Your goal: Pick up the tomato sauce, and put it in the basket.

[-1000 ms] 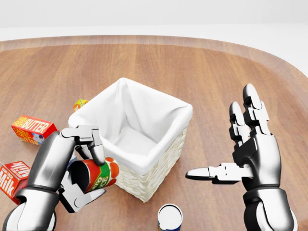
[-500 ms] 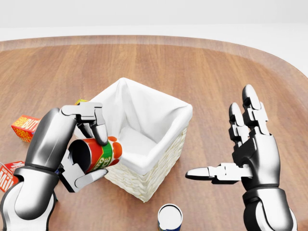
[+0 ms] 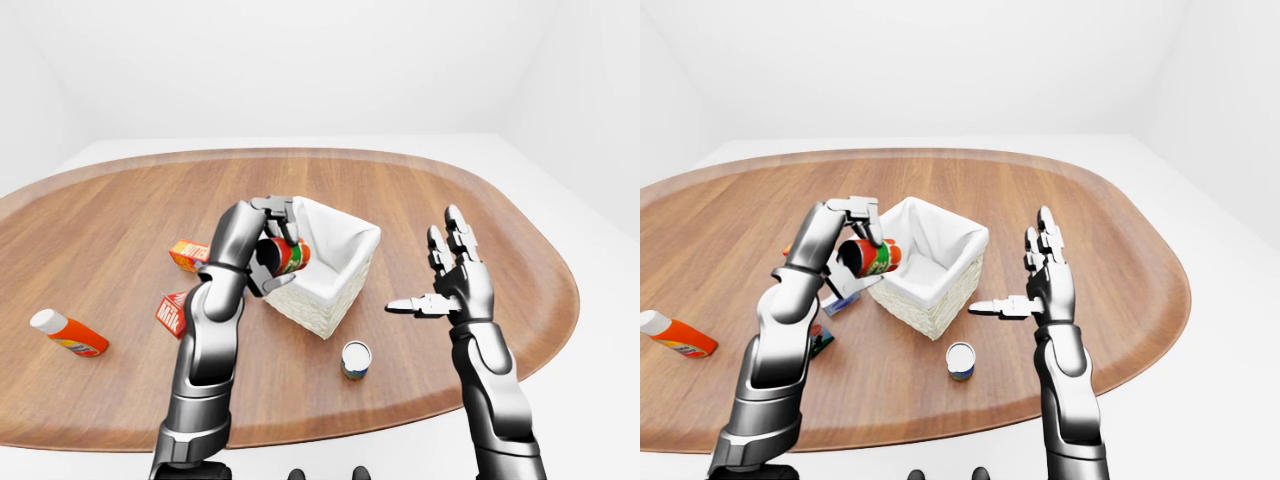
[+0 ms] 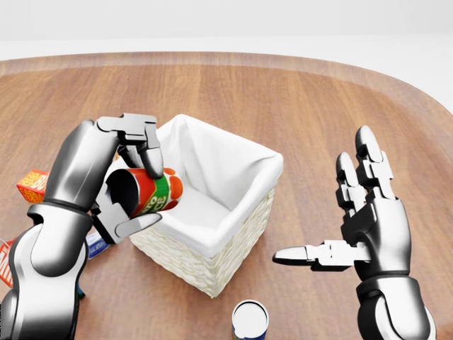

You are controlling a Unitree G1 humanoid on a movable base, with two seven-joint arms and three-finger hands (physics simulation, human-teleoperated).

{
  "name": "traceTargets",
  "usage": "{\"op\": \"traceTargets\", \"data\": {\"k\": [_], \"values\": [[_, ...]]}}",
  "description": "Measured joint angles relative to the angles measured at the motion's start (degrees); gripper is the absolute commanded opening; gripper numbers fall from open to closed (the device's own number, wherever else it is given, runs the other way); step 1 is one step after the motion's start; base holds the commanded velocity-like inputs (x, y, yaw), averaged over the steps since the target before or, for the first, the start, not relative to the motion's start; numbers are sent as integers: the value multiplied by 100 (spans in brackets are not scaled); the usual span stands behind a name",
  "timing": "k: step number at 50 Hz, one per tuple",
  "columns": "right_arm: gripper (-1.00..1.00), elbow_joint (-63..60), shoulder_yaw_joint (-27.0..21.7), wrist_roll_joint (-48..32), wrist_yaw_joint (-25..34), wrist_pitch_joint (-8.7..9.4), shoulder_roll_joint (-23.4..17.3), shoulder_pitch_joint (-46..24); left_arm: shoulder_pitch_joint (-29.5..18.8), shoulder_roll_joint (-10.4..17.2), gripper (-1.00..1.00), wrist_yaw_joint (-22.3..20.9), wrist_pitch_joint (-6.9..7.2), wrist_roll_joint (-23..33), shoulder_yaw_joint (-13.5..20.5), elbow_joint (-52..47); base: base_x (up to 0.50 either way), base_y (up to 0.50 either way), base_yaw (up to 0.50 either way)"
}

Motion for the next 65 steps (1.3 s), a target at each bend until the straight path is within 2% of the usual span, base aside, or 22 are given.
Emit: {"op": "traceTargets", "data": {"k": [17,46,55,65], "values": [[100,2,-32,24,-11,0,-18,-30,-635,152,-100,260,0,-89,55,1091,0,0,0],[100,21,-37,43,-5,0,-19,-32,-2276,408,-100,848,-17,-205,56,3817,0,0,0],[100,78,-24,33,4,0,-13,-29,-2724,402,-100,1029,-172,-232,18,4696,0,0,0],[100,109,-22,38,8,0,-15,-32,-3260,391,-100,1308,-539,-260,-30,5875,0,0,0]]}}
